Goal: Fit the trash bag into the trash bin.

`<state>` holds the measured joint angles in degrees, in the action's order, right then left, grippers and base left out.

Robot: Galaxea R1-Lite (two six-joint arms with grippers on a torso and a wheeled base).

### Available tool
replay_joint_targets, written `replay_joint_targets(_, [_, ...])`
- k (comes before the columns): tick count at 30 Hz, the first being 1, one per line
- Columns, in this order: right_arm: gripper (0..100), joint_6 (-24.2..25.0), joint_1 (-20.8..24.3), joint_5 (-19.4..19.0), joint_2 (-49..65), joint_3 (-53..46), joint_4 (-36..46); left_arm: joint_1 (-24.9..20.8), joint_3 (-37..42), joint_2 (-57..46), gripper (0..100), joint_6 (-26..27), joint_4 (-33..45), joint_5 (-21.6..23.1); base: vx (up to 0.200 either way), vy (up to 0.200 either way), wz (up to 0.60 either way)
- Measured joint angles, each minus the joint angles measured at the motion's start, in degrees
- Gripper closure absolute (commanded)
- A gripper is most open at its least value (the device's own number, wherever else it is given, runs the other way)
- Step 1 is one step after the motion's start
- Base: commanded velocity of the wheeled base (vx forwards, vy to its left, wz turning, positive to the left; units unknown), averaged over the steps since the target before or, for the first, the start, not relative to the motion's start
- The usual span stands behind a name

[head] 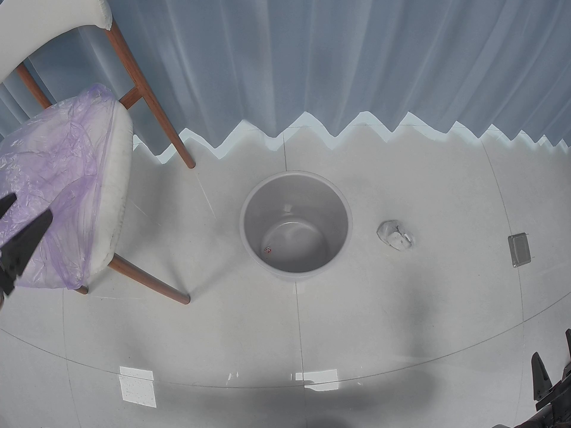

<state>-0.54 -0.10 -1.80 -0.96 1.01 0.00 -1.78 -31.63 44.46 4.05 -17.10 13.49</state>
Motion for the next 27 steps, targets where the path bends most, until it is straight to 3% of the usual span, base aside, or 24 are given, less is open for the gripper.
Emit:
replay_joint_targets(7, [0,0.0,0.0,0.0,0.0,0.0,0.0,-2.6,-14.9,18.8,0,-0.3,-1.7,-3.7,0.0,0.0,0.0])
replay_joint_targets(17, [0,0.0,0.0,0.0,0.0,0.0,0.0,-8.6,-27.9,34.6,0,-0.4,1.2,-25.1,0.0,0.0,0.0])
replay_joint_targets(27, [0,0.0,0.0,0.0,0.0,0.0,0.0,-11.1,-31.0,41.9,0,0.1,3.3,-35.3,0.0,0.0,0.0])
